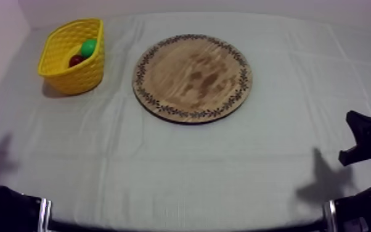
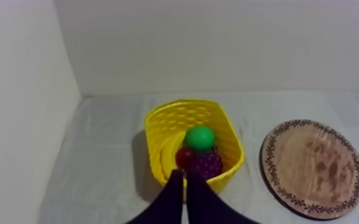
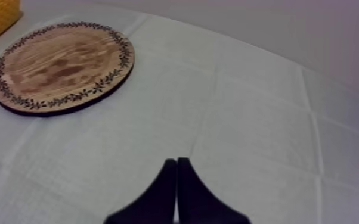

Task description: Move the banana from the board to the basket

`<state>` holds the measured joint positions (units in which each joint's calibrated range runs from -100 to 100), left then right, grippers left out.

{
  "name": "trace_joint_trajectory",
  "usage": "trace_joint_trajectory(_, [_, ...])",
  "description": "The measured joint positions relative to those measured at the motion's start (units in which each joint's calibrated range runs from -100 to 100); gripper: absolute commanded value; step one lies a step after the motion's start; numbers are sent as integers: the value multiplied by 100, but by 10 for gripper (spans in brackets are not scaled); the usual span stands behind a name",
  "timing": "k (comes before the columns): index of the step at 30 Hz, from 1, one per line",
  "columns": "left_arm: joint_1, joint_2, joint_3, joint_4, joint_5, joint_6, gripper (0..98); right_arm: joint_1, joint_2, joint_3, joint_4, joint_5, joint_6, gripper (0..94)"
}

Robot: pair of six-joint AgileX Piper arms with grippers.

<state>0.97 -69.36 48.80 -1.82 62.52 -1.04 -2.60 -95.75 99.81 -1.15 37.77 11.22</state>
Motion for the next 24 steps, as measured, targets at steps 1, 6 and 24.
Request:
trace_joint_trajectory(1, [-11, -231, 259, -12, -109, -7, 0, 0, 0, 0, 0, 0, 0, 3])
trace_joint_trajectory(6, [-69, -1225, 1461, -51, -761, -21, 0, 0, 0, 0, 0, 0, 0, 3])
trace_joint_trajectory(24, [-177, -3009, 4554, -69, -1757, -85, 0, 0, 0, 0, 0, 0, 0, 3])
